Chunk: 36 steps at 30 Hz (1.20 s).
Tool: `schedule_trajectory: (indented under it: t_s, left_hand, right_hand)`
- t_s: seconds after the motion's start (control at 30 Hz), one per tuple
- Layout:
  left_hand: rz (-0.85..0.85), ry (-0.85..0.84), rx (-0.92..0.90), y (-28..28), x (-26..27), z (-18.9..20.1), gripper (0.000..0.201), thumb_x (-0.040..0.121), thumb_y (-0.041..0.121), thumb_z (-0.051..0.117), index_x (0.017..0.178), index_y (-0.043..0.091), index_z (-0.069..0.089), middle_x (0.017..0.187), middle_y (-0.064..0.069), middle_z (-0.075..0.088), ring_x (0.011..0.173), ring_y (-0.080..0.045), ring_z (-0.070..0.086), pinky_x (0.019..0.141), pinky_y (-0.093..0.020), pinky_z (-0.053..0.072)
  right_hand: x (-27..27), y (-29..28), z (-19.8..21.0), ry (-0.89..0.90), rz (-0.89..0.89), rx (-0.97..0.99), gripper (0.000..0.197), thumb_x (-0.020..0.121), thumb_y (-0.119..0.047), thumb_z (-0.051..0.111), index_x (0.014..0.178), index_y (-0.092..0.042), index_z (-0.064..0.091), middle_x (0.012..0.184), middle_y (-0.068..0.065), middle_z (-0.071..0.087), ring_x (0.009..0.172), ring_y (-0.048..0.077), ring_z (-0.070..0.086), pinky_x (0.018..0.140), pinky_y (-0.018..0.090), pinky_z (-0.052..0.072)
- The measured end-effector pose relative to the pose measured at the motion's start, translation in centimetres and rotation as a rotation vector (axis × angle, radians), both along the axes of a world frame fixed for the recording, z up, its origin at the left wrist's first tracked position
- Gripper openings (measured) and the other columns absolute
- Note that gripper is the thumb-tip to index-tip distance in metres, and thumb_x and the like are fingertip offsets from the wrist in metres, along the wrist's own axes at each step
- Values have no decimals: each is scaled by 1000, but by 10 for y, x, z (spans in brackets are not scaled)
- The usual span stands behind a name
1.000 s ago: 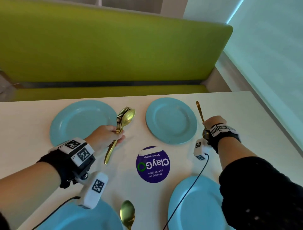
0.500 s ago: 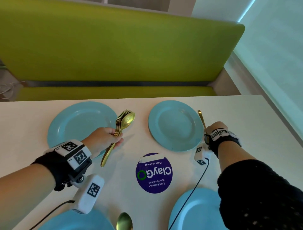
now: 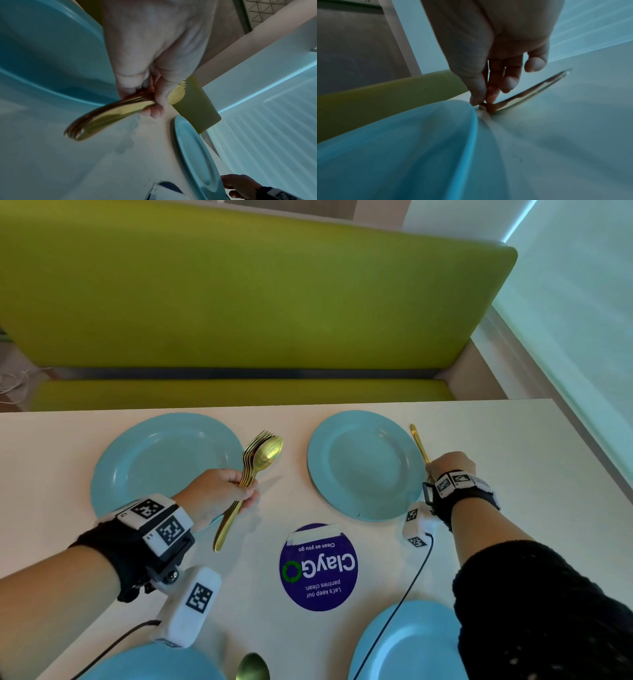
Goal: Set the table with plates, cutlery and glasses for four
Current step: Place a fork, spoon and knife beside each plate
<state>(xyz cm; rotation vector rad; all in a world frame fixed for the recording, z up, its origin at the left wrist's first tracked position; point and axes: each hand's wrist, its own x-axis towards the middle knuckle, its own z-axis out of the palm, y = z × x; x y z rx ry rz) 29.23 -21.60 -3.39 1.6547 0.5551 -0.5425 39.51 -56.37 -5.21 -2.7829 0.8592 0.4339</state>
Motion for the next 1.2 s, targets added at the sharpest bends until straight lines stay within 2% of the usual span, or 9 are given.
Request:
schedule_trajectory:
  t_s: [0.07, 0.17, 0.3, 0.37, 0.43, 0.67, 0.87, 1.07, 1.2]
  left_hand:
    - [7, 2, -7, 0, 1, -1, 19, 91, -5, 50, 78, 4, 60, 74, -15, 60, 77, -25, 51, 71, -28, 46]
    - [26, 13, -29, -1, 1, -2, 18, 91, -5, 50, 79, 5, 60, 75, -15, 61, 71, -23, 53, 68, -26, 47]
    - [16, 18, -5, -2, 0, -2, 14, 91, -2, 52, 81, 6, 59, 74, -11, 63, 55, -11, 57, 52, -16, 49]
    - [9, 22, 27, -4, 0, -2, 12, 91, -2, 53, 82, 4, 58, 71, -9, 64, 44, -4, 56, 44, -13, 46]
    - [-7, 28, 46, -4, -1, 1, 13, 91, -1, 53, 80, 3, 59, 63, -5, 64, 50, -8, 57, 43, -13, 46]
    - [-19, 29, 7, -3, -15, 18, 12, 91, 0, 55, 79, 1, 59, 73, -7, 65, 54, -10, 52, 46, -15, 45]
    - [-79, 7, -73, 29, -29, 29, 17, 89, -4, 55, 74, 0, 61, 46, 2, 65, 39, -2, 55, 39, -13, 42]
    - [-168, 44, -79, 60, -47, 31, 18, 92, -1, 52, 77, 2, 61, 75, -9, 65, 59, -12, 54, 43, -14, 44]
    - [-243, 53, -78, 72, -54, 28, 20, 93, 0, 50, 77, 3, 61, 75, -9, 65, 58, -12, 57, 46, -16, 45]
  right_hand:
    - [3, -2, -4, -41, -6, 9, 31, 84, -9, 60, 55, -6, 50, 55, 6, 52, 48, 17, 47, 41, 19, 30]
    - [5, -4, -4, -93, -47, 54, 31, 86, -15, 58, 57, -5, 54, 59, 8, 56, 50, 22, 49, 43, 20, 30]
    - [7, 14, 15, -181, 35, 125, 20, 89, -25, 57, 95, -10, 69, 106, 15, 69, 93, 33, 63, 80, 34, 51]
    - [3, 36, 28, -261, 127, 137, 27, 91, -28, 57, 112, -14, 65, 116, 13, 66, 110, 33, 59, 95, 38, 47]
    - [-7, 67, 40, -295, 285, 156, 26, 92, -27, 56, 114, -15, 64, 116, 11, 66, 112, 30, 57, 98, 36, 43]
    - [-80, 196, 54, -250, 814, 377, 21, 90, -16, 56, 104, -12, 72, 106, 10, 68, 98, 28, 62, 87, 34, 49]
    - [-114, 244, 54, -133, 957, 356, 26, 89, -15, 53, 108, -16, 71, 110, 9, 68, 103, 25, 61, 90, 36, 49]
    - [-126, 267, 57, -17, 1046, 283, 29, 92, -18, 47, 113, -20, 66, 115, 6, 66, 108, 27, 58, 89, 37, 49]
    - [-133, 278, 59, 45, 1158, 190, 28, 94, -17, 44, 110, -17, 67, 109, 8, 65, 103, 28, 58, 81, 36, 47]
